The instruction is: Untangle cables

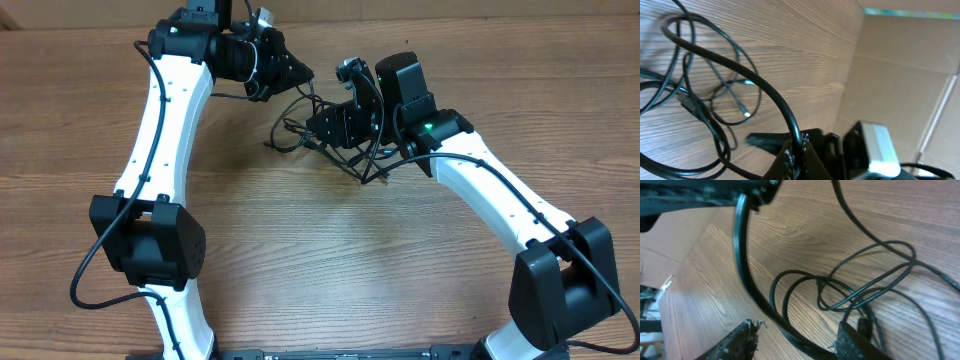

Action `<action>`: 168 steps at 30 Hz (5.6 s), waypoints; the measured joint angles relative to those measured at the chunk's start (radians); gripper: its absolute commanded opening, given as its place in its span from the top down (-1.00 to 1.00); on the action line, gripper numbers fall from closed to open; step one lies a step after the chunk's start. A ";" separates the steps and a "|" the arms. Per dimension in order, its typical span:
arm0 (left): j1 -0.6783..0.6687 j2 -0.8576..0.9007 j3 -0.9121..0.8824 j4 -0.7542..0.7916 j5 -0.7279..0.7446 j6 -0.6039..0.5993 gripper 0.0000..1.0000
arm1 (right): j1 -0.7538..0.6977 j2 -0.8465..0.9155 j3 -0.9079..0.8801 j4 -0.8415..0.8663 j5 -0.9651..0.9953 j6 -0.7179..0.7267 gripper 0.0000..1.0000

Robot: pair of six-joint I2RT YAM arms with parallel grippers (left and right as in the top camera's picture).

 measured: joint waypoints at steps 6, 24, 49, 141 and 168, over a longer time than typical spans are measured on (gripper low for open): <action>-0.005 0.000 0.000 0.067 0.074 -0.034 0.92 | 0.000 0.000 0.000 -0.006 -0.002 0.001 0.36; 0.054 0.000 0.000 0.167 0.129 -0.108 0.92 | 0.000 0.030 0.000 -0.279 0.139 -0.004 0.66; 0.202 0.000 0.000 0.173 0.226 -0.122 0.92 | 0.006 0.175 -0.002 -0.367 0.503 -0.003 0.56; 0.283 0.000 0.000 -0.359 -0.409 0.222 0.91 | -0.001 0.273 0.447 -0.483 0.111 -0.078 0.65; 0.111 0.000 0.000 -0.172 -0.046 0.278 0.92 | -0.001 0.296 0.445 -0.490 0.113 0.014 -0.25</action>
